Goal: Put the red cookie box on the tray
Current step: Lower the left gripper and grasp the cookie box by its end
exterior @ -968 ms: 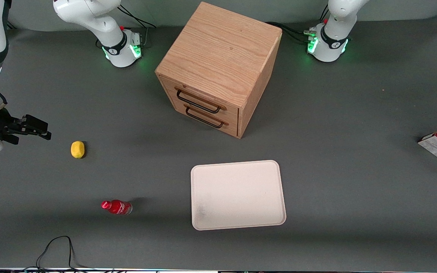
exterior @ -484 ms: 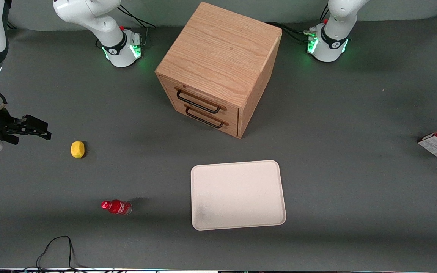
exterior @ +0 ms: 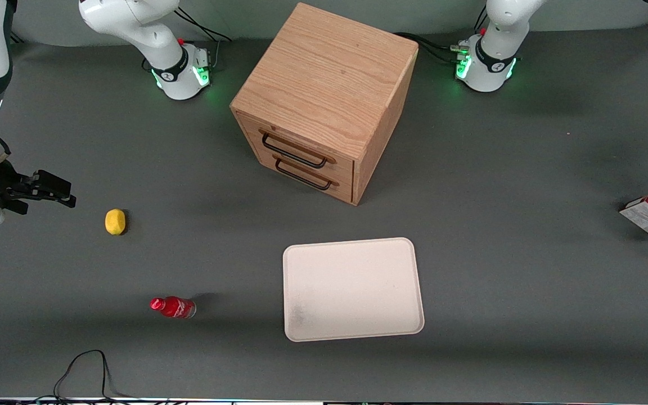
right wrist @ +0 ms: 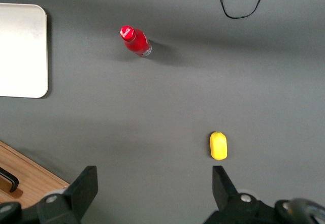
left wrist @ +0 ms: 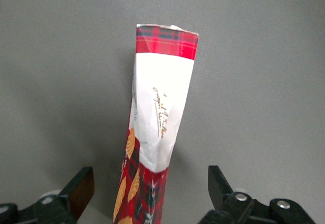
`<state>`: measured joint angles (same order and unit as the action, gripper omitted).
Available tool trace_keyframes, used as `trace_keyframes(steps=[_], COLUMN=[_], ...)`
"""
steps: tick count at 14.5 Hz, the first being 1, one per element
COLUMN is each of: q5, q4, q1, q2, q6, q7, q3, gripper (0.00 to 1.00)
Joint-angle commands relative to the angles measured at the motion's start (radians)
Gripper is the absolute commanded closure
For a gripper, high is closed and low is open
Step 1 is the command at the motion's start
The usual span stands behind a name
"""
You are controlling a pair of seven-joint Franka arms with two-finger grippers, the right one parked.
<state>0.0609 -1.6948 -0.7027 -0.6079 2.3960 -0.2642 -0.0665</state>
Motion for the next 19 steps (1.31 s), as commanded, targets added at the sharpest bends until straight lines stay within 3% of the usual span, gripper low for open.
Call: trace_keyframes(steps=[1, 3, 4, 12, 19], q5=[0.011, 0.011, 0.002, -0.015, -0.033], q4=[-0.009, -0.008, -0.008, 0.004, 0.105], q1=[0.022, 0.029, 0.031, 0.029, 0.029], q2=[0.002, 0.002, 0.004, 0.016, 0.213], q6=[0.02, 0.008, 0.003, -0.024, -0.378], q7=[-0.015, -0.039, -0.041, -0.032, -0.032], q3=[0.005, 0.007, 0.007, 0.007, 0.01], gripper=[0.07, 0.85, 1.0, 1.0, 1.0])
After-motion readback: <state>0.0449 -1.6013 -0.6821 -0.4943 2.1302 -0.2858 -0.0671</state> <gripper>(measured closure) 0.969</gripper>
